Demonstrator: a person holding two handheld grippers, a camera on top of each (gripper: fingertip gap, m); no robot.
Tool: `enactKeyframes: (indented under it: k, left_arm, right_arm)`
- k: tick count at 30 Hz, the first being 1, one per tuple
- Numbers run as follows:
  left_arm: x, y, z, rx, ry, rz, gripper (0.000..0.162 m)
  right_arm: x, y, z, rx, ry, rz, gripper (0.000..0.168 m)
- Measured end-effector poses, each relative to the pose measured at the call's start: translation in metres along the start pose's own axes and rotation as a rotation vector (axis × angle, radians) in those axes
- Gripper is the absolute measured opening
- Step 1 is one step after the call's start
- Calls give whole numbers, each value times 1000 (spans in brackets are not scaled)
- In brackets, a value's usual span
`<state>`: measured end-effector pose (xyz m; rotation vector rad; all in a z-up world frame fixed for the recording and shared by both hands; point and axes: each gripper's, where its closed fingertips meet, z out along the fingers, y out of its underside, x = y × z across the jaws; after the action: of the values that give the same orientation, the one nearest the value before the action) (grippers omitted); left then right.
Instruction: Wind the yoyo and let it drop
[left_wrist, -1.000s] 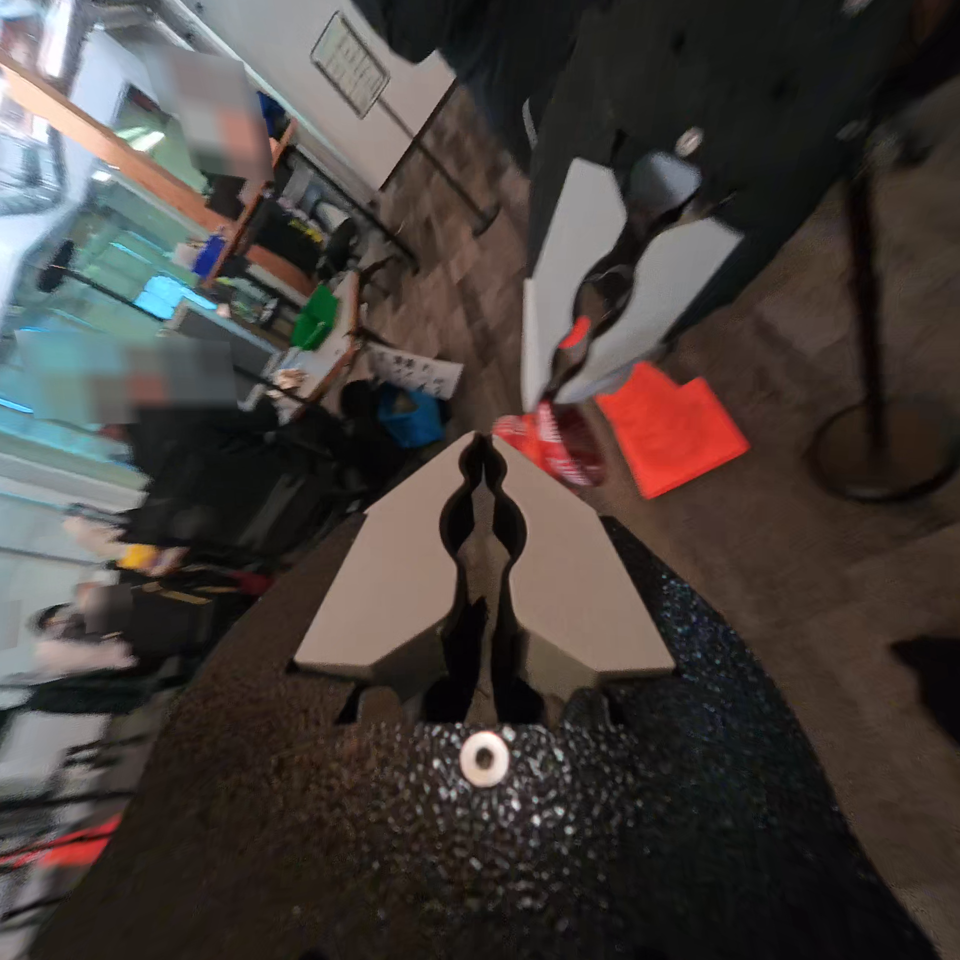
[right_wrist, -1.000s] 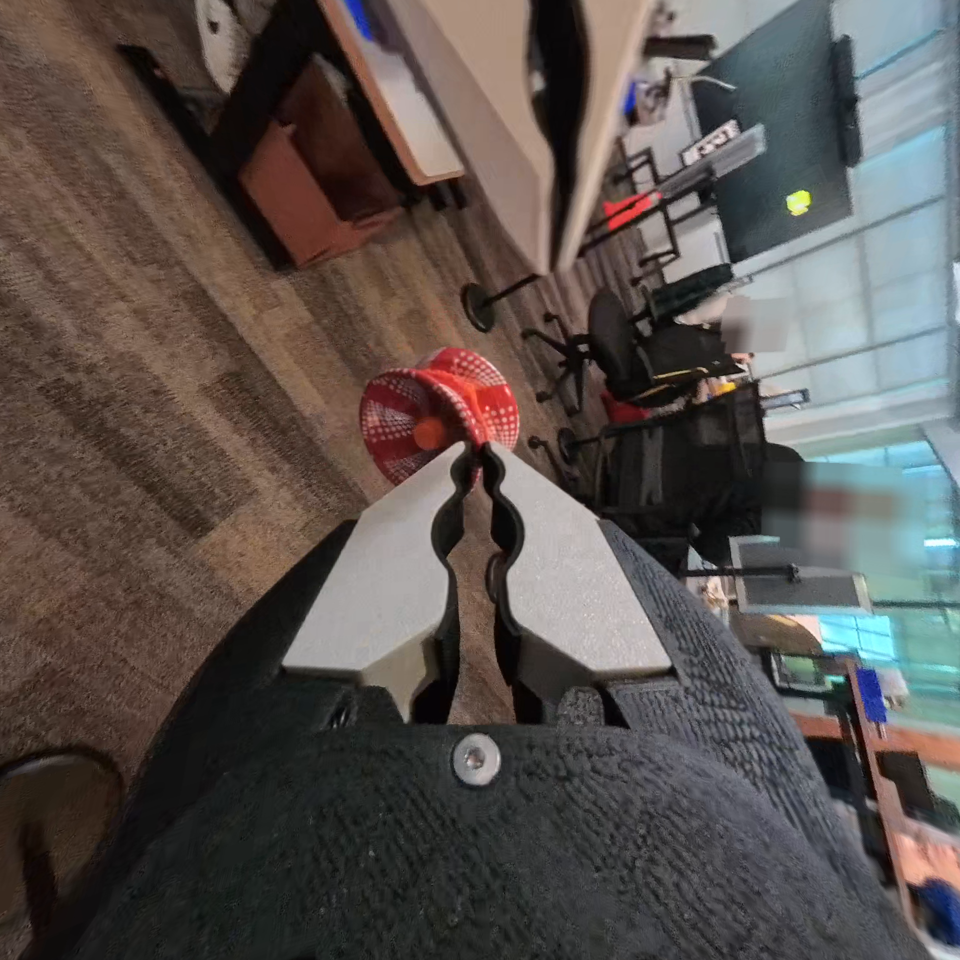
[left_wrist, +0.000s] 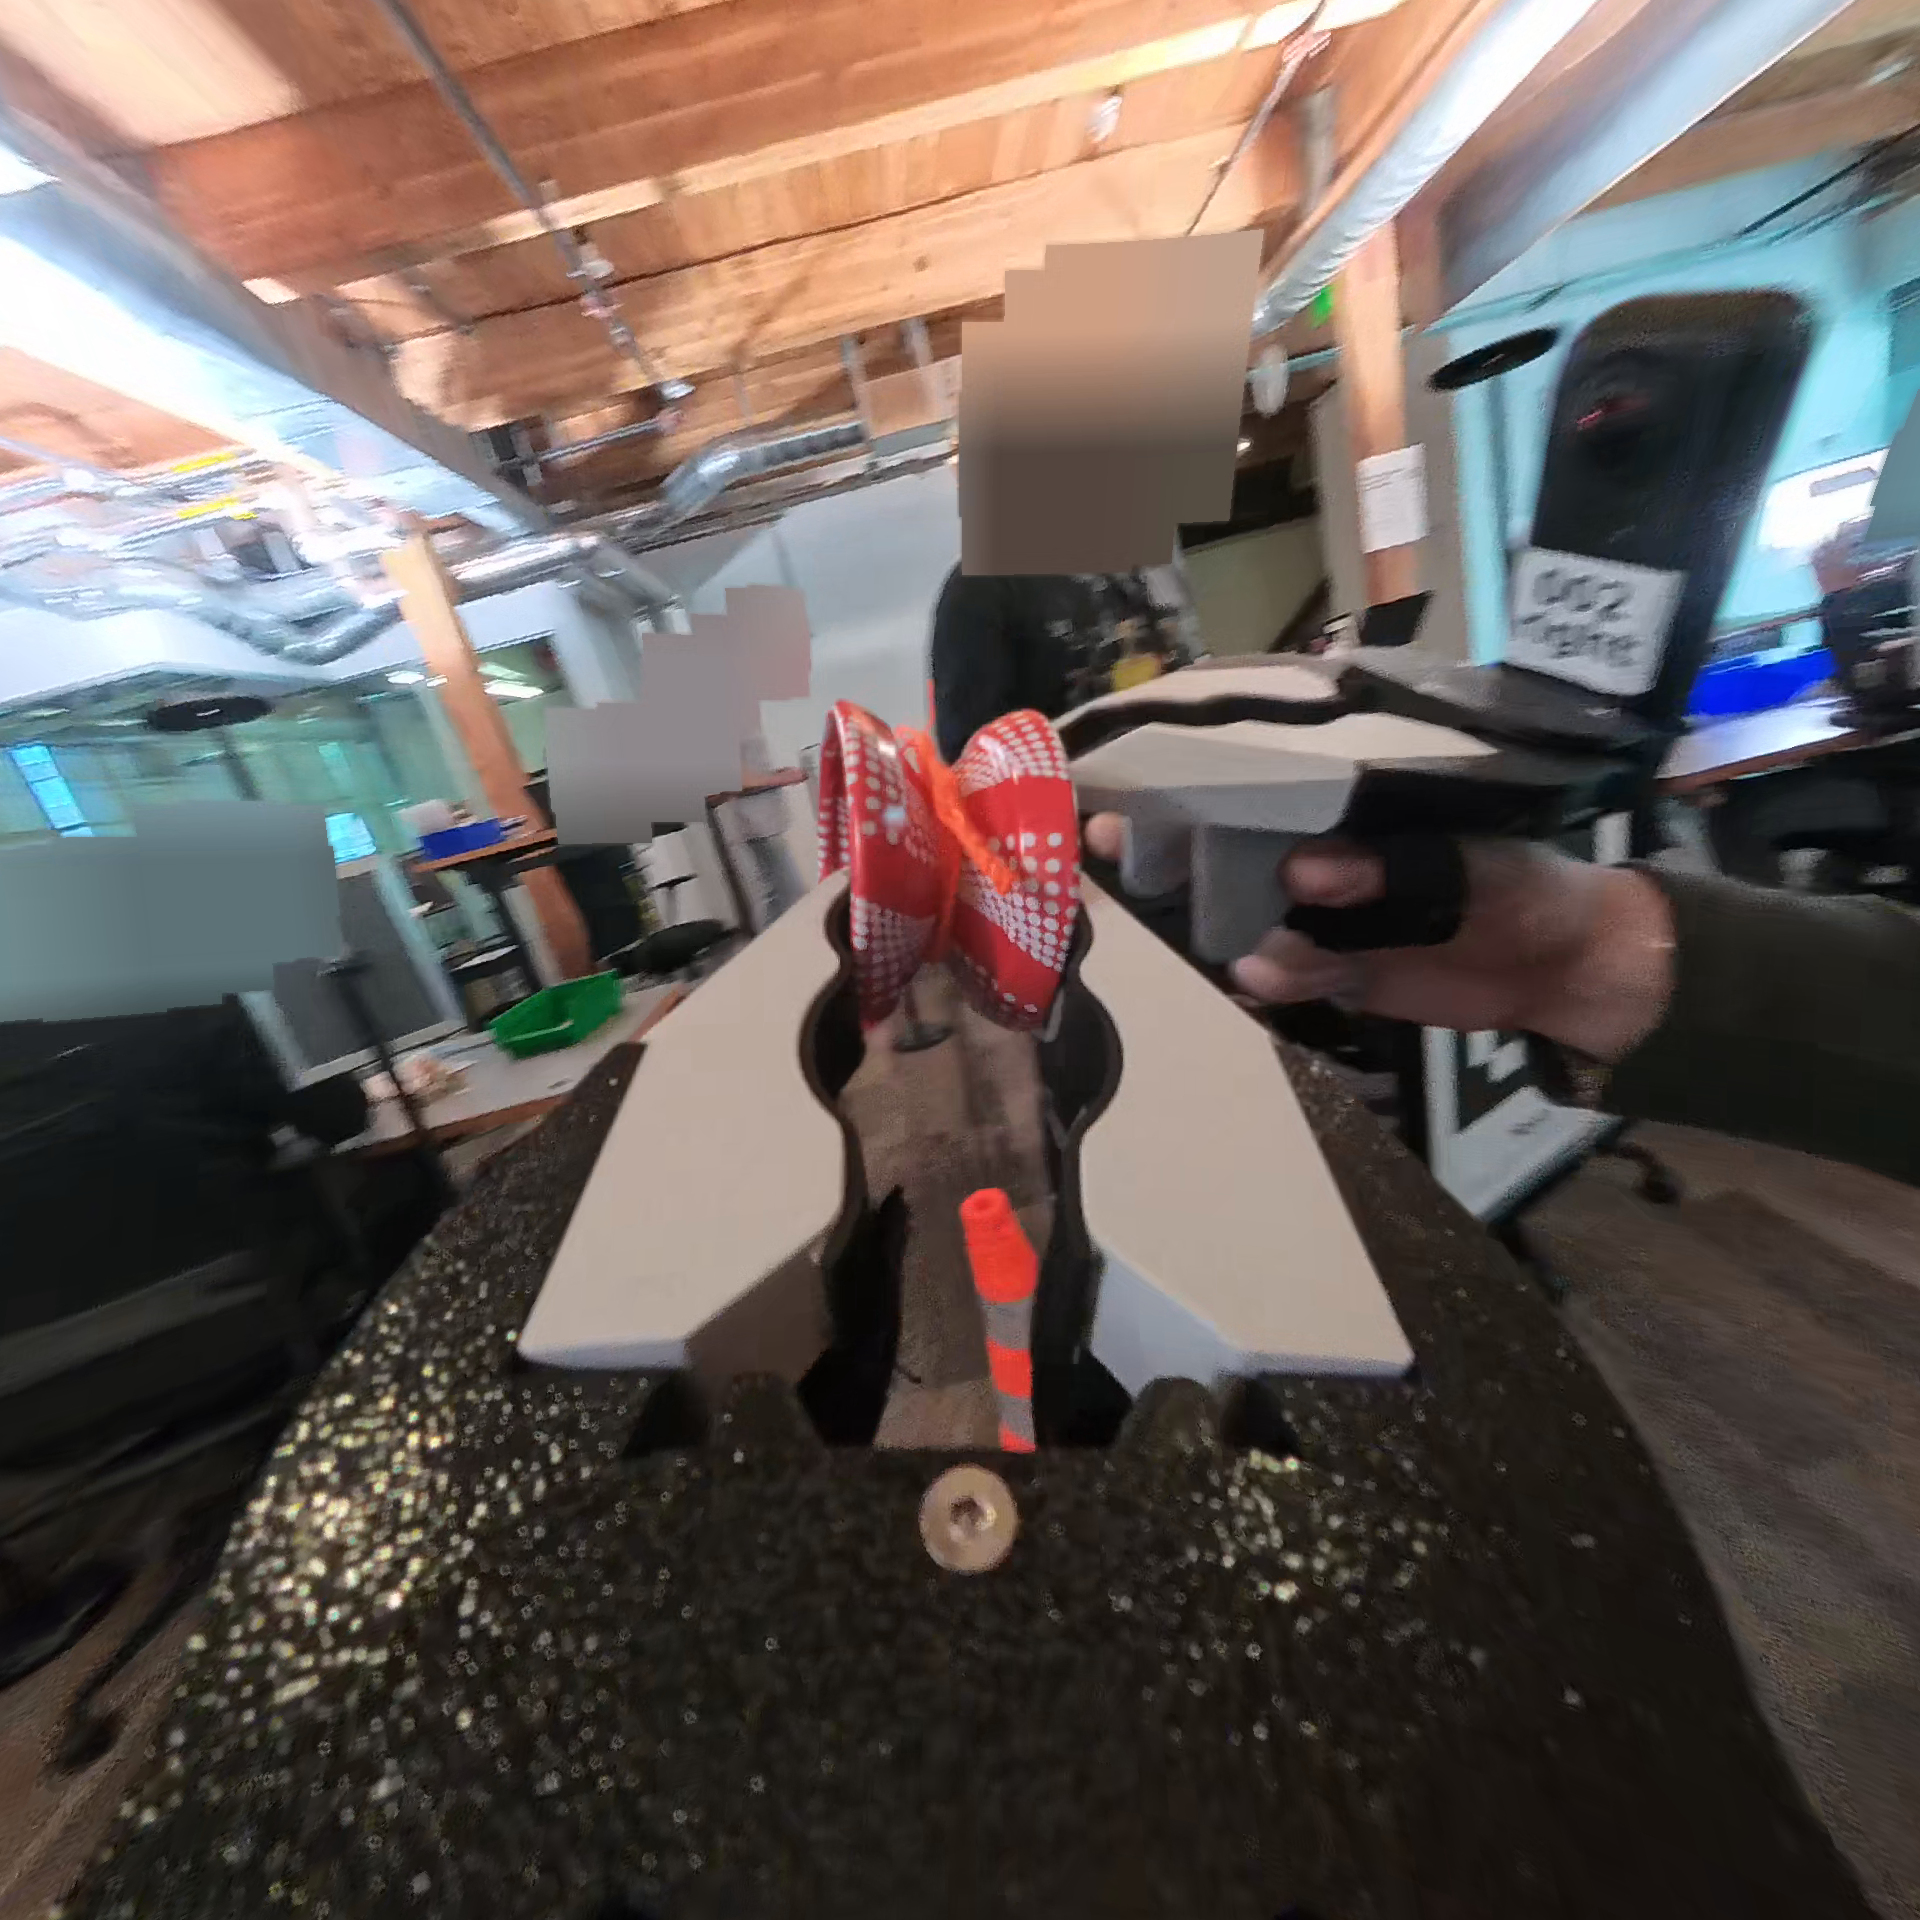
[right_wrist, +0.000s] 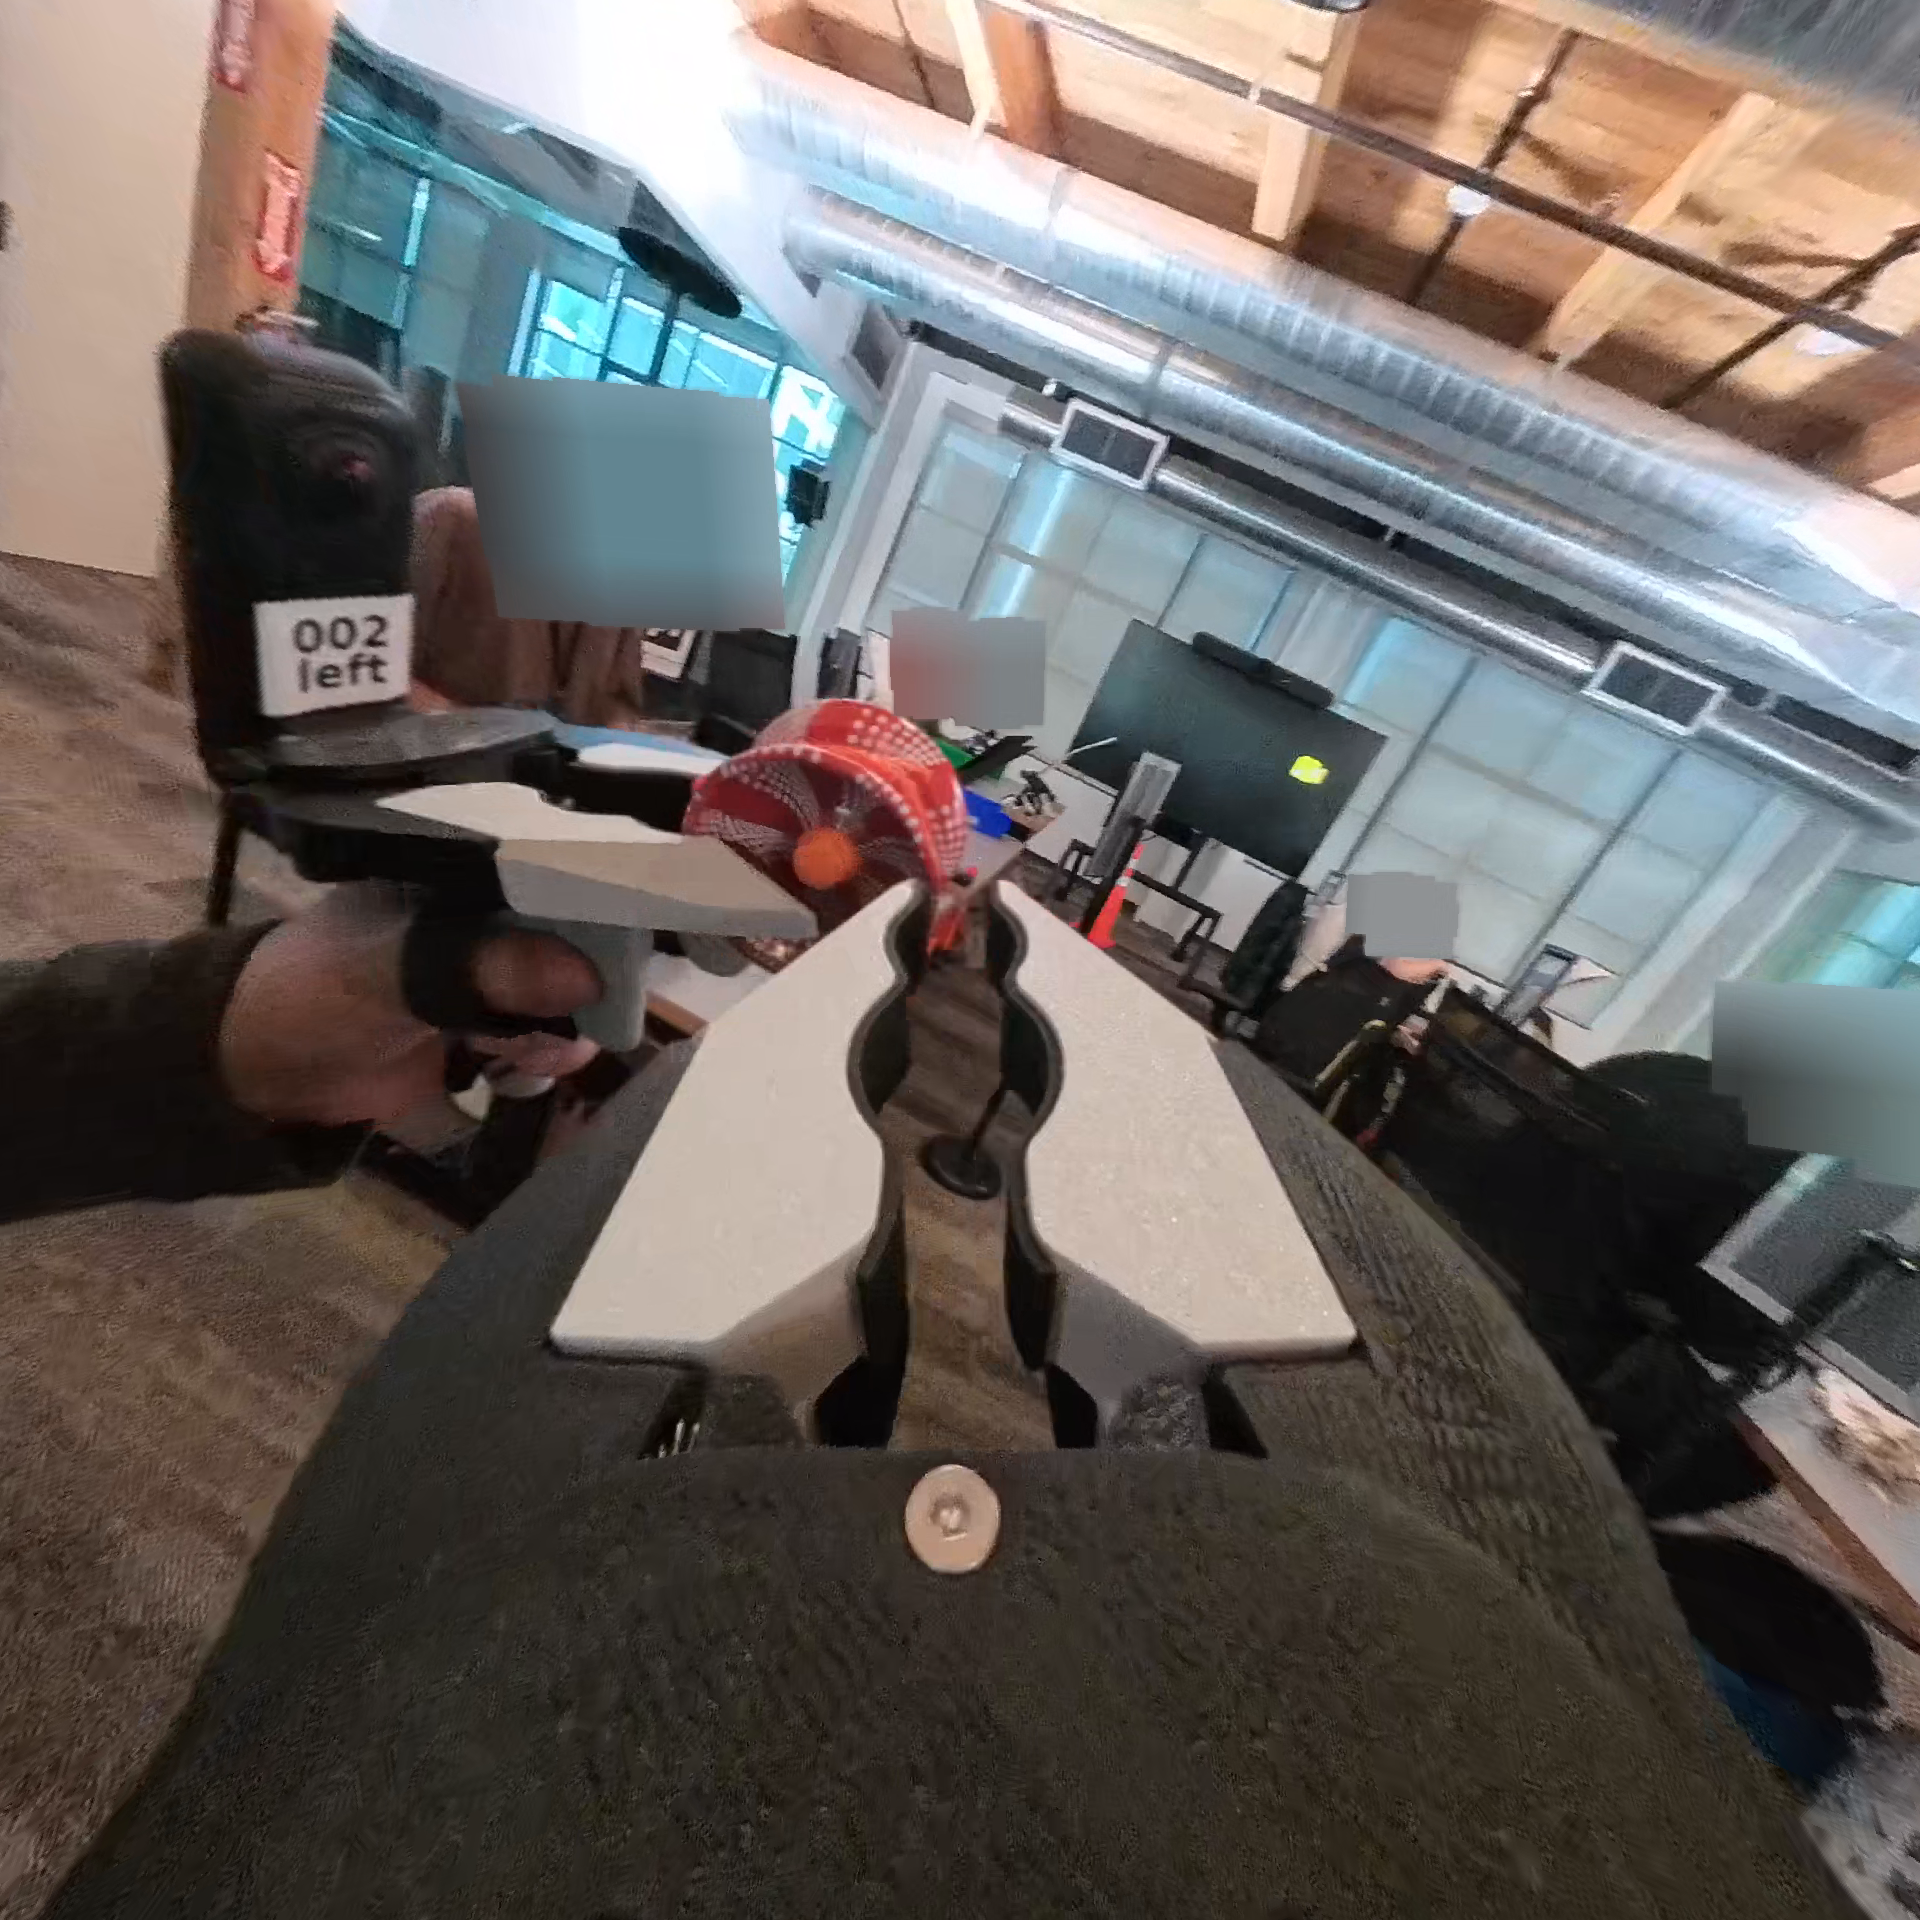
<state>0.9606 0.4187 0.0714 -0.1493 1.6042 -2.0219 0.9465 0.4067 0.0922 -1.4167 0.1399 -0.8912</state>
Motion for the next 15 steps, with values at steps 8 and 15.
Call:
enactKeyframes:
  k: [8, 15]
  left_arm:
    - [-44, 29, -1, -298, -340, 426, 32]
    - [-50, 37, -2, -398, -441, 573, 32]
  right_arm:
    - [-1, -2, 16, -211, 88, 62, 19]
    - [-29, 24, 40, -405, 100, -180, 34]
